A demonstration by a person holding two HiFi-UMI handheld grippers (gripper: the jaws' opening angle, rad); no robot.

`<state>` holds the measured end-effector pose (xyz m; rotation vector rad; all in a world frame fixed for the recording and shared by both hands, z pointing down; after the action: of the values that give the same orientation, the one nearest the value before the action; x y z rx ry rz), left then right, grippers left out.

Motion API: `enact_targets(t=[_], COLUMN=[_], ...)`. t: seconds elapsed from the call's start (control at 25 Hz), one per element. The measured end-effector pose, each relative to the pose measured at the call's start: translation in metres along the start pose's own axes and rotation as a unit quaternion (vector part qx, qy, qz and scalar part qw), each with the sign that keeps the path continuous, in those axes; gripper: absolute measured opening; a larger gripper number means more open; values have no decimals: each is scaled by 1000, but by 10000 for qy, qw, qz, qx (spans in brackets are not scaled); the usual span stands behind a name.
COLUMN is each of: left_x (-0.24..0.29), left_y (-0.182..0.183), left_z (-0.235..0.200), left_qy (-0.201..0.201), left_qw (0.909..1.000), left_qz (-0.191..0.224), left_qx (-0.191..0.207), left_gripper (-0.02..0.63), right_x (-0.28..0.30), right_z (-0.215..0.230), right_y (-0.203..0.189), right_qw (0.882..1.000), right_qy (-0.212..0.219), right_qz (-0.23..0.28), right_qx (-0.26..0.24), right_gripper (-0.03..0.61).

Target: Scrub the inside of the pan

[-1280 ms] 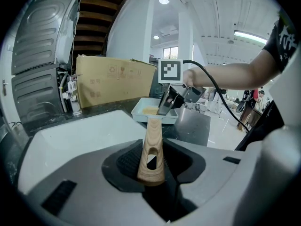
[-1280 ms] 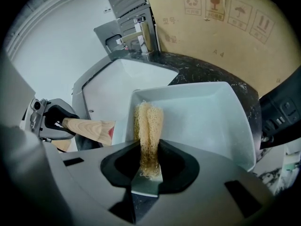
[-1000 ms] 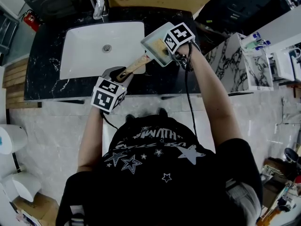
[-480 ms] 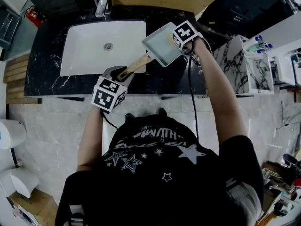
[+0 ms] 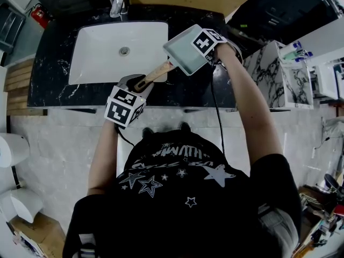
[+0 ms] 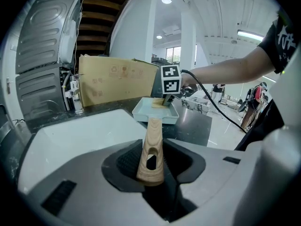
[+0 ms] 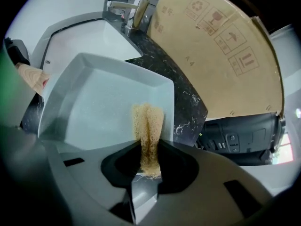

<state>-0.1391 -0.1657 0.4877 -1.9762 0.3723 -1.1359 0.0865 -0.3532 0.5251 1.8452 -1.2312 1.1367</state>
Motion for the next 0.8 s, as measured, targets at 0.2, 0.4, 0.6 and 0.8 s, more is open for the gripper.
enact_targets(t=[0.2, 0.4, 0.6, 0.8], left_x=[0, 1, 1, 1], left_y=[0, 0, 0, 0], left_z=[0, 1, 1, 2], left_qy=[32, 77, 117, 128], left_qw=[10000, 10000, 9999, 9999], left_qz=[-17, -7, 16, 13], left_qx=[-3, -13, -14, 3], left_gripper=[137, 138, 140, 140], right_x=[-1, -4, -13, -23], right_z=[-2, -18, -38, -58], right_y=[-5, 0, 9, 18], right_qw=[9990, 9959, 9943, 9918], right_qy=[267, 725, 923, 1164], right_qz=[-159, -31, 96, 218], right_qx=[321, 548, 534, 486], right_gripper=[81, 81, 81, 83])
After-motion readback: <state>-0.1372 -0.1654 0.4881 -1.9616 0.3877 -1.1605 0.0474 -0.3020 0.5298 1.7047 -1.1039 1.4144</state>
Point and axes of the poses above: the fingertips, and each gripper's own axes: x forward along the fingers, z to its right, y out of its top, the point moved 1 cm from there along -x, backward along the fingers, and after that the axes turned 14 degrees about -x, right-handed, at the moved point
